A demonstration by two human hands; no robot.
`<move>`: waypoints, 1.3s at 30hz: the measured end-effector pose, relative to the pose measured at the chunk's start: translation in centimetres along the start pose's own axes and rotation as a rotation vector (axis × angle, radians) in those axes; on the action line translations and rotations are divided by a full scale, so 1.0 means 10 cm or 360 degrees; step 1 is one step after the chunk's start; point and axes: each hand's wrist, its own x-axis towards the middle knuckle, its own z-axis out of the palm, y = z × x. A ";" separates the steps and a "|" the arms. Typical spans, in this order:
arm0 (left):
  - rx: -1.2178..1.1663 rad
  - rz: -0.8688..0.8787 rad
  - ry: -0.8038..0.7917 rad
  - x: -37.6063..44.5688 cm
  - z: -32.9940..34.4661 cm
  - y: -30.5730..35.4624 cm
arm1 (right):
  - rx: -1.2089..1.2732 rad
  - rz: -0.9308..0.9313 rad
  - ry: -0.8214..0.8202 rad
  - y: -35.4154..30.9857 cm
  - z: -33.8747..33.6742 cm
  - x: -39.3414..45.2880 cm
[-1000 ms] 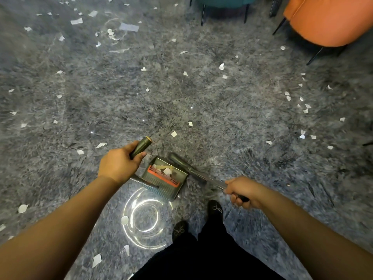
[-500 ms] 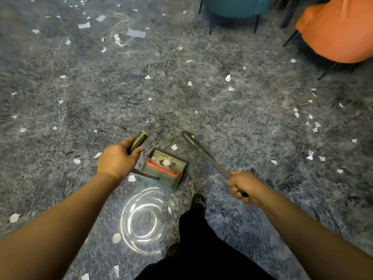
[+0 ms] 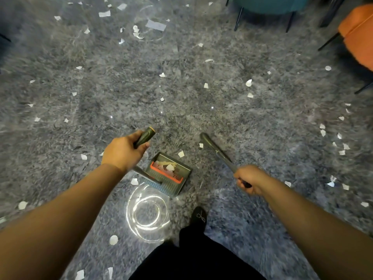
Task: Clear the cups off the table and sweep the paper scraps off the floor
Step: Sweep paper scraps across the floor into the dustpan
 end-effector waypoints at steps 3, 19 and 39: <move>0.0021 0.0027 0.0025 0.01 0.00 0.01 | -0.0164 -0.0007 -0.0078 -0.05 0.09 -0.01; 0.0049 0.0096 -0.0033 -0.13 0.04 -0.04 | -0.0430 -0.0089 -0.0352 0.16 0.41 -0.36; -0.0018 0.0582 -0.0172 -0.48 -0.04 0.08 | 0.0544 -0.0061 -0.0028 1.46 0.49 -1.06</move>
